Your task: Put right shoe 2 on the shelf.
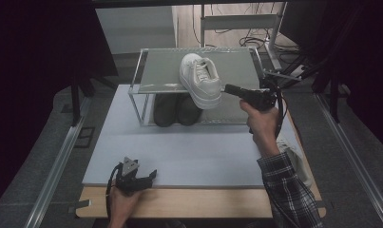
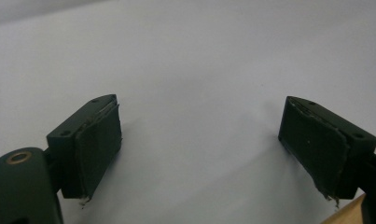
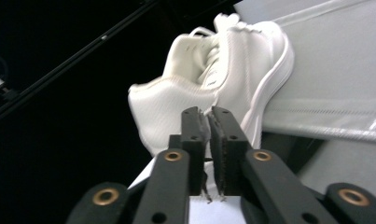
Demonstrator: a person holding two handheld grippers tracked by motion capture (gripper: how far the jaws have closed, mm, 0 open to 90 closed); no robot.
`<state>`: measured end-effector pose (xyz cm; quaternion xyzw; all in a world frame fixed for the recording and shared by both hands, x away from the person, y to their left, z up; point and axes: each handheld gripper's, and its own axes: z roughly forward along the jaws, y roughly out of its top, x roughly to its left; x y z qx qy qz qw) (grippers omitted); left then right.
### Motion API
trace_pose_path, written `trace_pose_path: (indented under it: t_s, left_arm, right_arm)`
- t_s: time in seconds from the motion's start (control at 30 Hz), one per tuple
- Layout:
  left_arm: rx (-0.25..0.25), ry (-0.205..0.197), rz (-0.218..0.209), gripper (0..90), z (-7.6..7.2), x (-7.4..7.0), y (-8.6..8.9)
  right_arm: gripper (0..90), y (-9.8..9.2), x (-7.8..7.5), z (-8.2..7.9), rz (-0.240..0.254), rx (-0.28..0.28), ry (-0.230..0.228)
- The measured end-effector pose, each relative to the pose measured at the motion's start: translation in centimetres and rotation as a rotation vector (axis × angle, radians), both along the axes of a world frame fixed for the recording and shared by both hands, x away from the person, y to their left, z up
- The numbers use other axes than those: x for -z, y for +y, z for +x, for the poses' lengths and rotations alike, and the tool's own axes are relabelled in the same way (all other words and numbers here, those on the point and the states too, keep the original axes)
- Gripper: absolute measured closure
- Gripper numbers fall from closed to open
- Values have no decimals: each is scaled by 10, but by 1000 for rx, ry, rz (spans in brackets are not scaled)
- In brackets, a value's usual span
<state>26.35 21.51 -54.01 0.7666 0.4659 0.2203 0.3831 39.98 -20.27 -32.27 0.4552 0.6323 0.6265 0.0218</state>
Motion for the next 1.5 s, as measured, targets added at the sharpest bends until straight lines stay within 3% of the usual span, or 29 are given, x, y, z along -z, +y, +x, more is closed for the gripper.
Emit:
trace_pose_path:
  t_s: [0.17,0.53,0.87,1.0,1.5]
  left_arm:
    - [0,0,0,127,0,0,0]
    - [0,-1,0,127,0,0,0]
    - [-1,-1,0,128,0,0,0]
    - [-1,-1,0,128,0,0,0]
    - [-1,-1,0,128,0,0,0]
  right_arm:
    - [891,0,11,-11,21,-33,-9]
    - [892,15,32,-20,-43,-78,-4]
    - [892,25,38,-17,-79,-72,-18]
    - [893,25,39,-16,-71,-77,-39]
    - [894,39,41,-3,-57,-96,-8]
